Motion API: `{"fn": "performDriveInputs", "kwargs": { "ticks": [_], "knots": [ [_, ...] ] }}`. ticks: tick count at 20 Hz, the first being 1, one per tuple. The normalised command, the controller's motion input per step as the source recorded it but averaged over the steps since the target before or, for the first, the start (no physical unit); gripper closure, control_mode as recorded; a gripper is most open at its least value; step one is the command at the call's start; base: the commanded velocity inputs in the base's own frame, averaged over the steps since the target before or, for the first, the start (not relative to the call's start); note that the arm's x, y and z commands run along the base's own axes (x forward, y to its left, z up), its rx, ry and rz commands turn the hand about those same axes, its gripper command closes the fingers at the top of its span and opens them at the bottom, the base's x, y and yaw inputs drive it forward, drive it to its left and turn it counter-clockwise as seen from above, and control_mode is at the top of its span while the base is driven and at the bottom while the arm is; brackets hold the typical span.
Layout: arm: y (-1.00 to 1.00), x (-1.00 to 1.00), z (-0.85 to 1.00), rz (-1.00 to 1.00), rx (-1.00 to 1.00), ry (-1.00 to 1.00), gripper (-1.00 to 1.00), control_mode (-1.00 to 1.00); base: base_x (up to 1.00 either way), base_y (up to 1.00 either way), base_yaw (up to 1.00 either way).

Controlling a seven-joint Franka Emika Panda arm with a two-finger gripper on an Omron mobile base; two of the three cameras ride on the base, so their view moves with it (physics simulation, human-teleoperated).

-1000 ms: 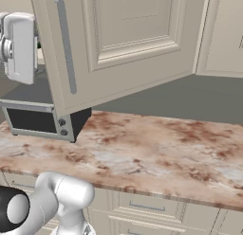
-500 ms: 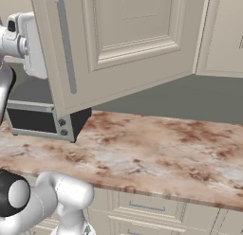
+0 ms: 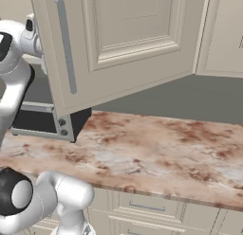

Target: Move the bowls from the cabinet to the plates on the dining table.

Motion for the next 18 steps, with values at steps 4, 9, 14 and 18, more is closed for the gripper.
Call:
{"fn": "performDriveInputs", "kwargs": {
  "ticks": [4,9,14,18],
  "knots": [
    [-0.47,-0.63,0.13,-0.13,0.00,-0.07,-1.00,-1.00,0.00,0.00,0.00],
    [-0.55,-0.73,0.04,-0.14,0.00,-0.08,-1.00,-1.00,0.00,0.00,0.00],
    [-0.73,-0.58,-0.12,-0.15,0.06,0.00,-1.00,-1.00,0.00,0.00,0.00],
    [-0.71,-0.48,-0.24,-0.15,0.07,0.00,-1.00,-1.00,0.00,0.00,0.00]
  ]
}}
